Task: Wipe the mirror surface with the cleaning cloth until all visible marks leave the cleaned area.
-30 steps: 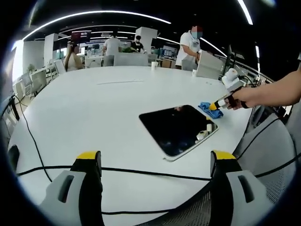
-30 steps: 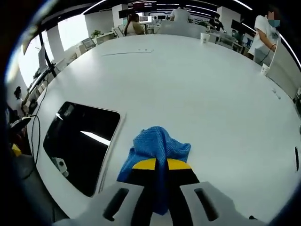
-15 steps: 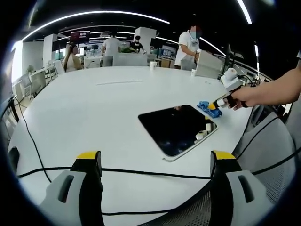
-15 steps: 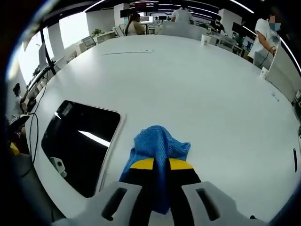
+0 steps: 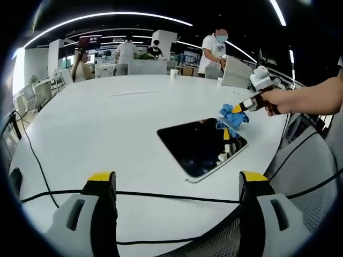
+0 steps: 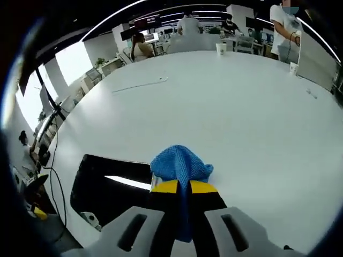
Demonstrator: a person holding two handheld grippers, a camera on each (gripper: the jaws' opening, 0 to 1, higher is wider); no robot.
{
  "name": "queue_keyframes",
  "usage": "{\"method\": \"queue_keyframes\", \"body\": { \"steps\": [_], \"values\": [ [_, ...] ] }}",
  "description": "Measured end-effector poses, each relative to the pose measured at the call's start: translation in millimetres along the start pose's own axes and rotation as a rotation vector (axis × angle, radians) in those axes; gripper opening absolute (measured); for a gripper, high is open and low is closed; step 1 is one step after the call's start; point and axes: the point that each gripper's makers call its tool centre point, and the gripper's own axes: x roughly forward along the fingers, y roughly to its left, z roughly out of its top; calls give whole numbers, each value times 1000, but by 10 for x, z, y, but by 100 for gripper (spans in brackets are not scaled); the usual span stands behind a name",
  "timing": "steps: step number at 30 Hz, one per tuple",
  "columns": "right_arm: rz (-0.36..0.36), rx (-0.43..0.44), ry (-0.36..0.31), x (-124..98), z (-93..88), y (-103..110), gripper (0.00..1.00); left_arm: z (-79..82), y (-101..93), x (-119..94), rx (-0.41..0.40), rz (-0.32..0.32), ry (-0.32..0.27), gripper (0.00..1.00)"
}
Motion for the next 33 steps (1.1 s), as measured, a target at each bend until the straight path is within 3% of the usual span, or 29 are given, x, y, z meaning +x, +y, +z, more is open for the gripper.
{"method": "queue_keyframes", "body": {
  "steps": [2,6,9,11,12,14,22,33],
  "values": [
    [36,53,-4,8,82,118,1,1,3,-1,-6,2,-1,94],
    [94,78,14,111,133,320,1,4,-7,3,3,-2,-1,94],
    [72,88,30,269,111,389,1,3,7,2,-2,2,-3,94],
    [47,184,79,361,13,428,1,11,11,-1,-5,5,-5,94],
    [52,190,86,393,-10,449,1,12,12,-2,-6,6,-5,94],
    [39,123,98,425,-72,470,1,9,16,1,-6,6,-6,94],
    [6,42,123,536,-203,471,1,8,28,-7,-10,9,-7,95],
    [9,20,144,509,-229,568,1,7,9,-4,-4,5,-3,95]
  ]
}}
